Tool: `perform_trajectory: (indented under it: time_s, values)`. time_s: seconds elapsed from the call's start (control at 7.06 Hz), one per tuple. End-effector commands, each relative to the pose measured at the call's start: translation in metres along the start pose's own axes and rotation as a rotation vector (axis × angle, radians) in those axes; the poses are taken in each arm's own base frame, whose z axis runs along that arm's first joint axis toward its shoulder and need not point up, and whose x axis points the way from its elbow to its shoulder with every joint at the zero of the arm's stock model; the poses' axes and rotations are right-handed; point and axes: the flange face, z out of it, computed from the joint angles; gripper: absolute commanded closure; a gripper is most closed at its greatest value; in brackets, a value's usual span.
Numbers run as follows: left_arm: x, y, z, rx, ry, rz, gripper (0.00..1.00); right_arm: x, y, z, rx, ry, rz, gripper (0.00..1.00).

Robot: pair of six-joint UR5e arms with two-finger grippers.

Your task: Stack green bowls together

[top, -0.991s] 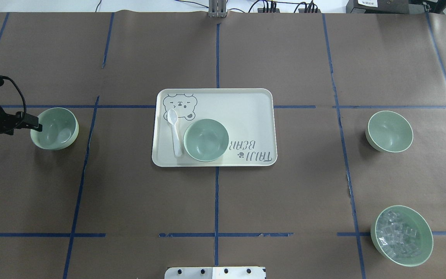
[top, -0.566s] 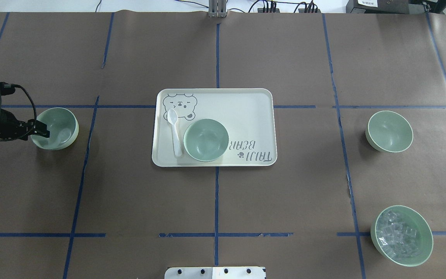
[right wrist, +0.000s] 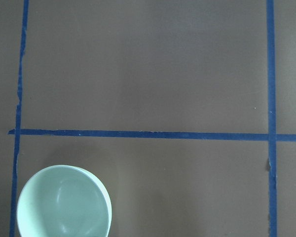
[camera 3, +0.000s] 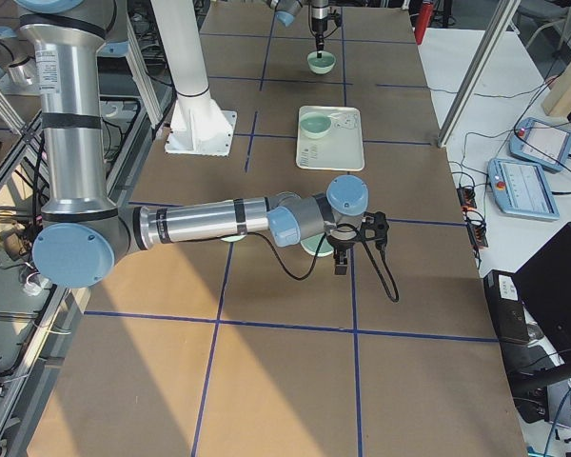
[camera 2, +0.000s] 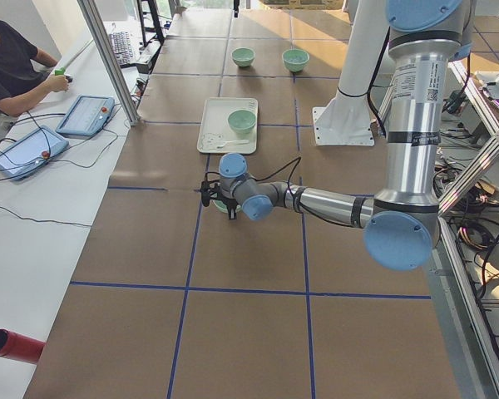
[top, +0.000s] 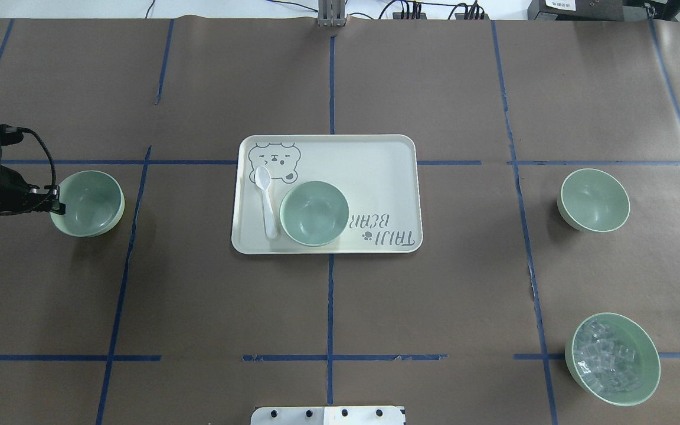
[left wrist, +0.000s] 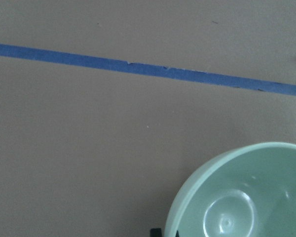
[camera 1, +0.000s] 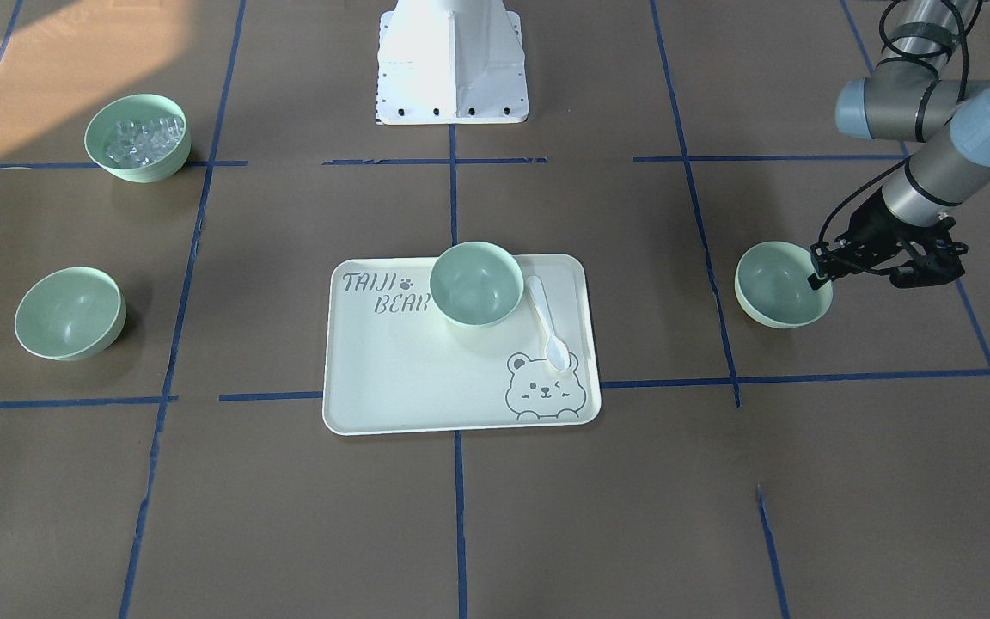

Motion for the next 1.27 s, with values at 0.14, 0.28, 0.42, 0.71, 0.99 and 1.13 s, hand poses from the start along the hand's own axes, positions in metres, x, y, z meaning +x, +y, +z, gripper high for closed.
perform_trajectory:
  time_s: [0.14,0.28,0.42,0.71,0.99,1.13]
  values:
    - [0.084,-0.023,-0.07,0.004,0.015,-0.078,1.0,-0.05,0.009,0.06,0.029,0.073,-0.004,0.0]
    - [0.115,-0.028,-0.085,0.02,0.045,-0.155,1.0,-0.065,0.021,0.086,0.062,0.079,-0.001,0.0]
    - [0.143,-0.036,-0.096,0.026,0.058,-0.194,1.0,-0.062,0.028,0.116,0.048,0.074,-0.006,0.0]
    - [0.177,-0.042,-0.112,0.026,0.062,-0.223,1.0,-0.048,0.035,0.143,0.012,0.088,0.0,0.0]
    - [0.192,-0.042,-0.121,0.034,0.081,-0.232,1.0,-0.052,0.037,0.147,0.001,0.083,-0.008,0.41]
    - [0.199,-0.043,-0.122,0.033,0.088,-0.261,1.0,-0.053,0.038,0.147,-0.004,0.08,-0.019,0.71]
